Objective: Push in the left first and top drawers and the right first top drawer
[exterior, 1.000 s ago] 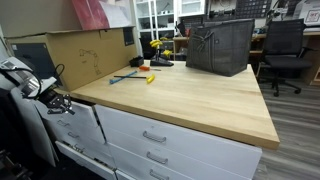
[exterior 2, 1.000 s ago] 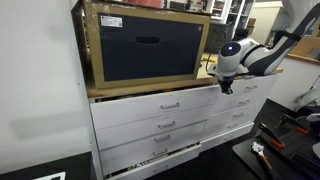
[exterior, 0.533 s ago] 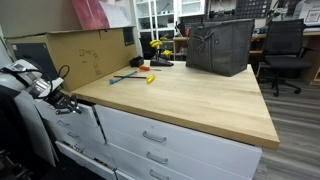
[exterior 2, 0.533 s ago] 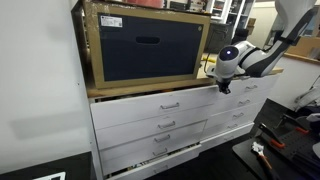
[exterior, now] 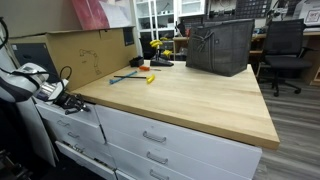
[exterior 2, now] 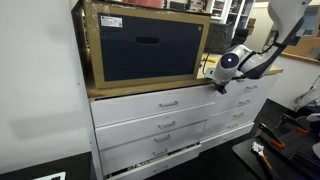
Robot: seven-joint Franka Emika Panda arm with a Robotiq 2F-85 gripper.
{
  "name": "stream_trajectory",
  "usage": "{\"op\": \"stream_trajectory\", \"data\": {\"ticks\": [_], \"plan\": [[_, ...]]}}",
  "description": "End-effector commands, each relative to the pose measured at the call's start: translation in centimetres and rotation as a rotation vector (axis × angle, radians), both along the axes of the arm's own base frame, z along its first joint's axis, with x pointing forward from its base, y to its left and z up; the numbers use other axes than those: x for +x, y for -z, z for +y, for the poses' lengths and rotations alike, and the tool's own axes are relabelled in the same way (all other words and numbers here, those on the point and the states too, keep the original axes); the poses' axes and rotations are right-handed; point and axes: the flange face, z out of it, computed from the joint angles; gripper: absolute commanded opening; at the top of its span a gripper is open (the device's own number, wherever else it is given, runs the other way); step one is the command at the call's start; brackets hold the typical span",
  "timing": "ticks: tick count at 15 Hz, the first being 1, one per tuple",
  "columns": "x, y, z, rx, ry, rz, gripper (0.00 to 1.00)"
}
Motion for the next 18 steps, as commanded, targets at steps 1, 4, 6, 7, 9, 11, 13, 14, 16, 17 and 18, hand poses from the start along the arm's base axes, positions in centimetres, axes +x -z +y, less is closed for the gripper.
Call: {"op": "stream_trajectory", "data": {"ticks": [1, 4, 6, 7, 9, 11, 13, 14, 16, 17, 18], "plan": [[2.6, 0.3, -0.8, -0.001, -0.032, -0.062, 0.00], [3.0, 0.4, -1.0, 0.004, -0.033, -0.081, 0.00], [3.2, 0.5, -1.2, 0.002, -0.028, -0.096, 0.00], [3.2, 0.5, -1.3, 0.002, -0.026, -0.094, 0.00], [2.7, 0.3, -1.1, 0.017, -0.025, -0.091, 0.00], [2.5, 0.3, -1.0, 0.020, -0.027, -0.094, 0.00], [2.3, 0.3, -1.0, 0.022, -0.021, -0.085, 0.00], [2.0, 0.3, -1.0, 0.028, -0.016, -0.069, 0.00], [1.4, 0.3, -0.8, 0.041, -0.003, -0.043, 0.00], [1.0, 0.3, -0.6, 0.050, 0.006, -0.029, 0.00], [0.5, 0.3, -0.5, 0.058, 0.015, -0.015, 0.00]]}}
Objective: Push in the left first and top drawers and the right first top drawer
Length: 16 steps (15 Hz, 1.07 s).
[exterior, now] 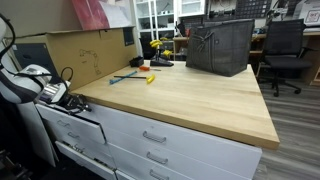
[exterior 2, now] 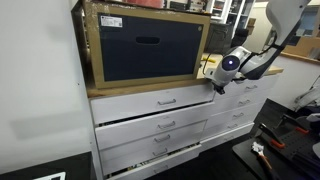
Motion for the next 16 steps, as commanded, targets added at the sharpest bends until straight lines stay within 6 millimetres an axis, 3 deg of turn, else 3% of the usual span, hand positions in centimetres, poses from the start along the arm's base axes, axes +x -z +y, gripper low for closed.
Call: {"op": "stream_trajectory", "data": {"ticks": [1, 9, 16], "plan": [[-0.3, -0.4, 0.2, 0.040, 0.023, 0.044, 0.00], [-3.6, 0.9, 2.1, 0.078, 0.035, 0.152, 0.00], [-6.4, 3.3, 2.8, 0.045, 0.012, 0.211, 0.00]]}}
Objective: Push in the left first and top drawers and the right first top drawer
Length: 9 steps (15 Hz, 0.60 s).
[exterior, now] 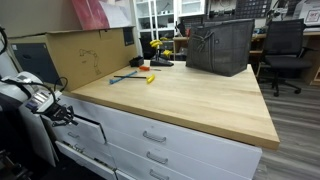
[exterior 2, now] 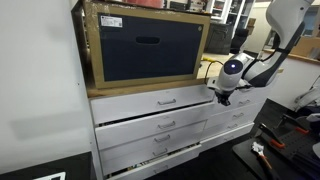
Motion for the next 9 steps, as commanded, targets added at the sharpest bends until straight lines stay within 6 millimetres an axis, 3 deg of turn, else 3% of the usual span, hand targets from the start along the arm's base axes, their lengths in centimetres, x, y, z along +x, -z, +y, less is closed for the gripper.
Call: {"op": "stream_trajectory", "data": {"ticks": [1, 9], "plan": [[-1.0, 1.0, 0.5, -0.016, -0.017, 0.037, 0.00], [0.1, 4.7, 1.1, -0.052, -0.088, 0.021, 0.00]]}}
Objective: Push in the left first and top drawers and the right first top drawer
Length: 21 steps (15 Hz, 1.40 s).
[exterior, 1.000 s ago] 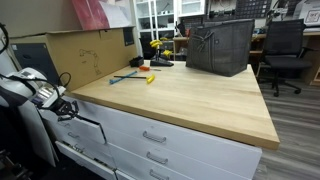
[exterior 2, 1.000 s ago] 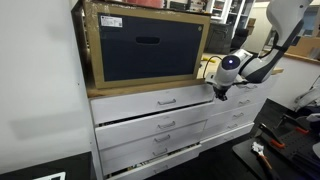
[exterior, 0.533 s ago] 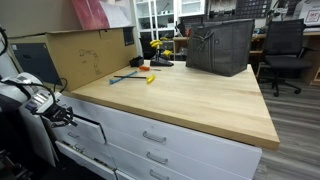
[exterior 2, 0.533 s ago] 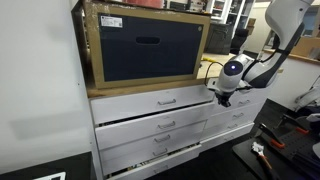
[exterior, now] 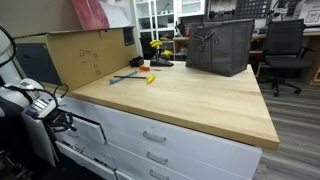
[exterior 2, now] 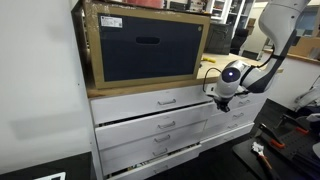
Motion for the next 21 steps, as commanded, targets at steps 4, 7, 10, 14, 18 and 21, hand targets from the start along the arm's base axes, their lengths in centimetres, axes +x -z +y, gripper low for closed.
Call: {"op": "stream_trajectory", "data": {"ticks": [4, 7, 10, 14, 18, 21], "plan": [[2.0, 3.8, 0.4, -0.077, -0.153, -0.064, 0.00], [2.0, 5.0, 0.8, -0.079, -0.203, -0.079, 0.00], [1.8, 5.9, 1.1, -0.086, -0.293, -0.118, 0.00], [1.9, 7.3, 0.4, -0.116, -0.394, -0.176, 0.00], [2.4, 8.3, -0.9, -0.153, -0.452, -0.229, 0.00], [3.2, 8.8, -1.6, -0.172, -0.478, -0.265, 0.00]]}}
